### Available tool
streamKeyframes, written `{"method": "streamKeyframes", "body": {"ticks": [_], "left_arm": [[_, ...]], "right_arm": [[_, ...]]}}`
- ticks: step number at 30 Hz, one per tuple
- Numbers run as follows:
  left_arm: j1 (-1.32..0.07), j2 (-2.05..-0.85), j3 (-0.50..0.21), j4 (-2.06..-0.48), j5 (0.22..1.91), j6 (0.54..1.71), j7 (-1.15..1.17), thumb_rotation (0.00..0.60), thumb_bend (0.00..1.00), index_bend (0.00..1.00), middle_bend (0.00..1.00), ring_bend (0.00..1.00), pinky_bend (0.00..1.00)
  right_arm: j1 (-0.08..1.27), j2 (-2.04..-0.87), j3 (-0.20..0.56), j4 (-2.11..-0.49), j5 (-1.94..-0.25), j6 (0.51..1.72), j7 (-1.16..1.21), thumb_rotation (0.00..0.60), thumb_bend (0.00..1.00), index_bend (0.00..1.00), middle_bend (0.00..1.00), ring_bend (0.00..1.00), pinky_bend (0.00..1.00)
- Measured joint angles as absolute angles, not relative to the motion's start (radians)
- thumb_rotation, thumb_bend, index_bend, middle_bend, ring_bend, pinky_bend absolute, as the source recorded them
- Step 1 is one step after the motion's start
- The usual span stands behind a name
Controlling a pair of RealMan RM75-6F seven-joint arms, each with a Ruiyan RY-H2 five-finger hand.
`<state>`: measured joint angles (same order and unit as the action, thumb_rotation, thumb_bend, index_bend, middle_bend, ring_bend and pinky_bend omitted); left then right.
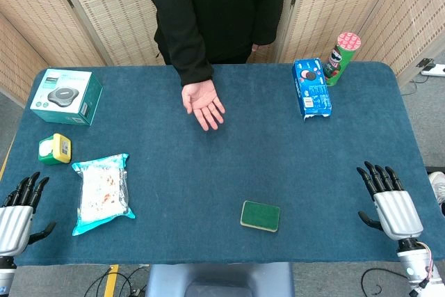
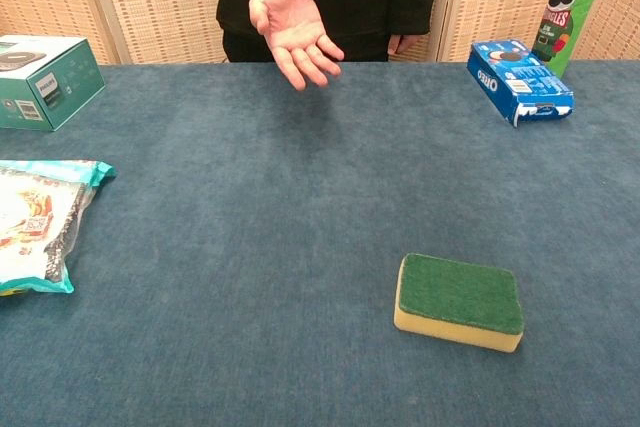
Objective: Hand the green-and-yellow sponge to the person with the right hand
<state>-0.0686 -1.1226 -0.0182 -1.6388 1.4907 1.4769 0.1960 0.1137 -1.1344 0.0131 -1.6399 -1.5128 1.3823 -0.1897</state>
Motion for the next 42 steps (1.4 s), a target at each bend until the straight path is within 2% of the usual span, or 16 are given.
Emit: {"method": "streamKeyframes", "body": {"ticks": [6,13,19,23,32,42], "left_arm": [[-0.074,-1.122,-0.018,-1.64,1.488,1.466,0.188,0.6,0.26,0.02,0.02,0.03,0.24],[-0.084,-1.118,-0.019,-1.64,1.506,1.464,0.151,0.6,0.26,0.02,0.02,0.03,0.24],[-0.107,-1.118,-0.041,-1.606,1.467,1.423,0.097,0.6,0.26,0.01,0.02,0.04,0.24],[-0.106,-1.117,-0.057,-1.595,1.453,1.438,0.073,0.6,0.26,0.0,0.02,0.04,0.24],[-0.105,-1.094,-0.067,-1.584,1.429,1.426,-0.014,0.6,0.26,0.0,0.02,0.04,0.24],[-0.116,-1.063,-0.073,-1.582,1.391,1.376,-0.087,0.6,0.26,0.0,0.02,0.04,0.24]], "right_arm": [[0.12,-1.132,0.003,-1.646,-1.517,1.359,-0.174,0.6,0.13,0.0,0.0,0.0,0.0],[0.154,-1.133,-0.011,-1.677,-1.519,1.273,-0.118,0.6,0.13,0.0,0.0,0.0,0.0],[0.195,-1.177,-0.01,-1.748,-1.443,1.176,-0.244,0.6,0.13,0.0,0.0,0.0,0.0],[0.222,-1.243,-0.014,-1.806,-1.394,1.117,-0.333,0.6,0.15,0.01,0.05,0.0,0.0],[0.249,-1.424,-0.033,-1.821,-1.38,1.1,-0.421,0.6,0.19,0.06,0.12,0.0,0.0],[0.274,-1.519,-0.016,-1.769,-1.339,1.095,-0.448,0.6,0.22,0.13,0.16,0.0,0.0]]}}
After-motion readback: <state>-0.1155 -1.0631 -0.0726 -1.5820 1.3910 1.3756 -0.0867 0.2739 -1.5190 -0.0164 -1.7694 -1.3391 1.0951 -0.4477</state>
